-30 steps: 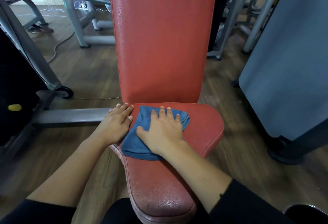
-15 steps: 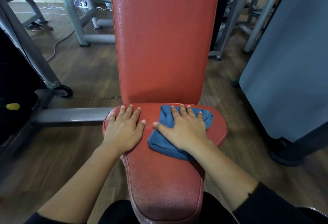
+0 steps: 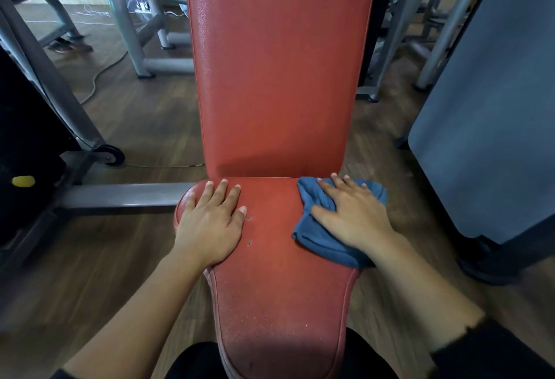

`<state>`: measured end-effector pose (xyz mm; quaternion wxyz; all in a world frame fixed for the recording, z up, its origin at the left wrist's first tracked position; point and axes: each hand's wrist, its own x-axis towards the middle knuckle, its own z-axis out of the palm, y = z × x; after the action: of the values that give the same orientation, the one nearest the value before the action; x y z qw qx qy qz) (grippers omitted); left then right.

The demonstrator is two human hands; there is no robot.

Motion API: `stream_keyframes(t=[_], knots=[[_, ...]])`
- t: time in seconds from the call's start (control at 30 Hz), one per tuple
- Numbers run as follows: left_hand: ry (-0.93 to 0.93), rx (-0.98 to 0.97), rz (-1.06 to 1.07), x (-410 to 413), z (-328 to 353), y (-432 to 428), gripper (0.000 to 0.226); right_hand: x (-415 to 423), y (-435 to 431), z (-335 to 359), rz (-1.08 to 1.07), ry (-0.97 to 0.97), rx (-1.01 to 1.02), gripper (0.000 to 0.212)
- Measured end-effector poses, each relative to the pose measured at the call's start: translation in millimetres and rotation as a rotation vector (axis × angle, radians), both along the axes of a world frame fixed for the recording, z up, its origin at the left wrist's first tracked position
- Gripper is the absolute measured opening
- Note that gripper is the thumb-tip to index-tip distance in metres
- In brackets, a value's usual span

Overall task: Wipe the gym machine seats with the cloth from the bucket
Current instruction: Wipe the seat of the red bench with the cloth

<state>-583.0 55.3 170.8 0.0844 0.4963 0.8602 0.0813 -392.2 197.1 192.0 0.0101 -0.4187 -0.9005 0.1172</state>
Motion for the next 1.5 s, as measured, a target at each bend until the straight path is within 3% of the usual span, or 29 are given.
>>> stream_keyframes(t=[0.13,0.23,0.3,0.47,0.6,0.7,0.8,0.97,1.13,1.27,1.37,1.5], knots=[[0.006,0.008,-0.002,-0.1,-1.3,0.0,0.054,-32.7,0.8,-1.4,0.135,-0.048,0.007,0.065],[0.019,0.012,-0.008,-1.0,-2.2,-0.5,0.054,-10.1,-24.4,2.0,0.250,0.024,0.021,0.066],[0.017,0.018,-0.012,-1.7,-2.1,-0.7,0.054,13.6,-32.1,4.1,0.220,0.087,-0.008,0.074],[0.024,0.020,-0.008,0.2,-1.4,-0.2,0.054,0.4,8.7,2.4,0.066,-0.001,-0.003,0.060],[0.018,0.017,-0.010,-0.3,-1.0,0.1,0.054,-35.7,3.2,-1.2,0.189,-0.046,-0.020,0.060],[0.007,0.025,-0.017,-1.3,-1.7,-1.1,0.054,-15.0,-30.2,3.5,0.307,0.053,-0.029,0.076],[0.008,0.020,-0.019,-1.7,-1.2,-0.7,0.054,16.7,-40.3,7.4,0.229,0.141,-0.075,0.083],[0.012,0.005,-0.014,0.0,-0.2,-0.2,0.054,-9.3,3.5,1.3,0.038,0.006,-0.023,0.059],[0.024,0.005,-0.017,-0.3,-0.1,0.0,0.054,-39.2,-12.9,-1.9,0.197,-0.014,-0.013,0.058],[0.025,0.009,-0.023,-1.8,0.0,-1.0,0.054,3.5,-34.4,7.4,0.220,0.093,-0.054,0.076],[0.025,0.005,-0.021,-0.5,0.6,-0.4,0.053,10.9,-11.2,9.1,0.096,0.067,-0.053,0.056],[0.022,0.013,-0.012,0.1,0.4,1.1,0.053,-33.6,4.1,4.0,0.130,-0.014,-0.042,0.055]])
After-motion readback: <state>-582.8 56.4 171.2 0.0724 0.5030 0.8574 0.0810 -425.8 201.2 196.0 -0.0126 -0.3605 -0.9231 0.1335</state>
